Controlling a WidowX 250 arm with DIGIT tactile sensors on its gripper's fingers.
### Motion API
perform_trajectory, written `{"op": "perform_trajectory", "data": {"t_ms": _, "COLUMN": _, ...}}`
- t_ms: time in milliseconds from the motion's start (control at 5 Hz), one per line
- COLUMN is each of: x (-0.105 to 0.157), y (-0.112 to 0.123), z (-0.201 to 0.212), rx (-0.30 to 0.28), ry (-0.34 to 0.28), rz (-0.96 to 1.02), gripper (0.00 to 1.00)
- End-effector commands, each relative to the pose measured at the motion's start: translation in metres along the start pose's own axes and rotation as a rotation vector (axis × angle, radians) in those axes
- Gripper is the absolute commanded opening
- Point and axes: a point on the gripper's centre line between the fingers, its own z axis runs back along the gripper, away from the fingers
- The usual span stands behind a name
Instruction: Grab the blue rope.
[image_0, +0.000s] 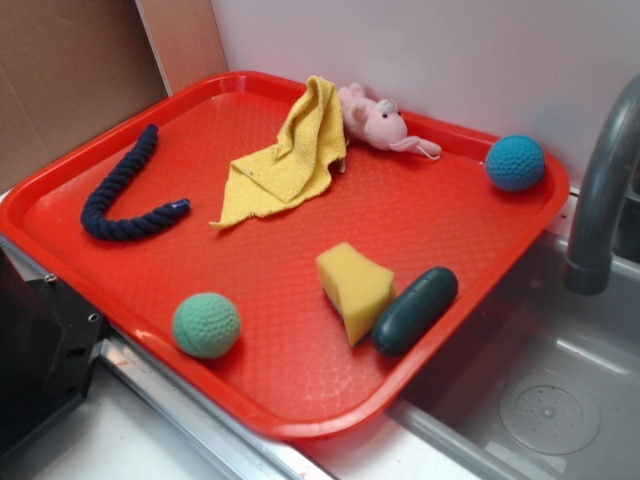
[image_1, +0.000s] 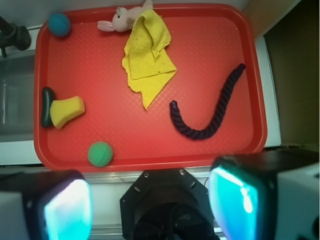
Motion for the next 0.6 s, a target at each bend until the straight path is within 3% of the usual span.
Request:
{"op": "perform_trajectory", "data": {"t_ms": 0, "x": 0.0, "y": 0.0, "z": 0.0, "rx": 0.0, "ry": 0.0, "rz": 0.0, "gripper": 1.0}}
{"op": "perform_trajectory", "data": {"t_ms": 200, "x": 0.003, "y": 0.052, "z": -0.049, "rx": 0.089, "ry": 0.063, "rz": 0.242, "gripper": 1.0}}
{"op": "perform_trajectory", "data": {"t_ms": 400, "x": -0.004, "y": 0.099, "z": -0.099, "rx": 0.057, "ry": 0.036, "rz": 0.457, "gripper": 1.0}}
